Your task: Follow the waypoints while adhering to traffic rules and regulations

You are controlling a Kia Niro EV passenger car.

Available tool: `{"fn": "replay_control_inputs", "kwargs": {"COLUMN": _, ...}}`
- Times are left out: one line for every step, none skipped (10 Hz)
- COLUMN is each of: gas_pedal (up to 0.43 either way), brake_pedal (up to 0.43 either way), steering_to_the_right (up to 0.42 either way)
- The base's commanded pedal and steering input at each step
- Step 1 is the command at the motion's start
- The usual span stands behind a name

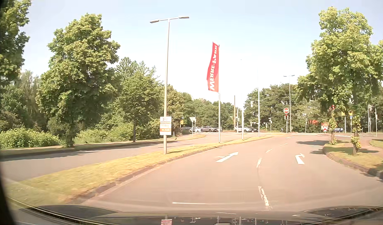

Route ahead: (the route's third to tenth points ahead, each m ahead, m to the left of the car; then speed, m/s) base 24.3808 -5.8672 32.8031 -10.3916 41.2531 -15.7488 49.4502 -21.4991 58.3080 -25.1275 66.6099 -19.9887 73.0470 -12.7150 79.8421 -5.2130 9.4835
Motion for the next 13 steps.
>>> {"fn": "replay_control_inputs", "kwargs": {"gas_pedal": 0.0, "brake_pedal": 0.012, "steering_to_the_right": 0.087}}
{"fn": "replay_control_inputs", "kwargs": {"gas_pedal": 0.0, "brake_pedal": 0.006, "steering_to_the_right": 0.087}}
{"fn": "replay_control_inputs", "kwargs": {"gas_pedal": 0.0, "brake_pedal": 0.006, "steering_to_the_right": 0.087}}
{"fn": "replay_control_inputs", "kwargs": {"gas_pedal": 0.0, "brake_pedal": 0.012, "steering_to_the_right": 0.087}}
{"fn": "replay_control_inputs", "kwargs": {"gas_pedal": 0.0, "brake_pedal": 0.006, "steering_to_the_right": 0.087}}
{"fn": "replay_control_inputs", "kwargs": {"gas_pedal": 0.0, "brake_pedal": 0.006, "steering_to_the_right": 0.087}}
{"fn": "replay_control_inputs", "kwargs": {"gas_pedal": 0.0, "brake_pedal": 0.012, "steering_to_the_right": 0.087}}
{"fn": "replay_control_inputs", "kwargs": {"gas_pedal": 0.0, "brake_pedal": 0.018, "steering_to_the_right": 0.087}}
{"fn": "replay_control_inputs", "kwargs": {"gas_pedal": 0.0, "brake_pedal": 0.018, "steering_to_the_right": 0.087}}
{"fn": "replay_control_inputs", "kwargs": {"gas_pedal": 0.0, "brake_pedal": 0.018, "steering_to_the_right": 0.087}}
{"fn": "replay_control_inputs", "kwargs": {"gas_pedal": 0.0, "brake_pedal": 0.018, "steering_to_the_right": 0.087}}
{"fn": "replay_control_inputs", "kwargs": {"gas_pedal": 0.0, "brake_pedal": 0.018, "steering_to_the_right": 0.087}}
{"fn": "replay_control_inputs", "kwargs": {"gas_pedal": 0.0, "brake_pedal": 0.018, "steering_to_the_right": 0.087}}
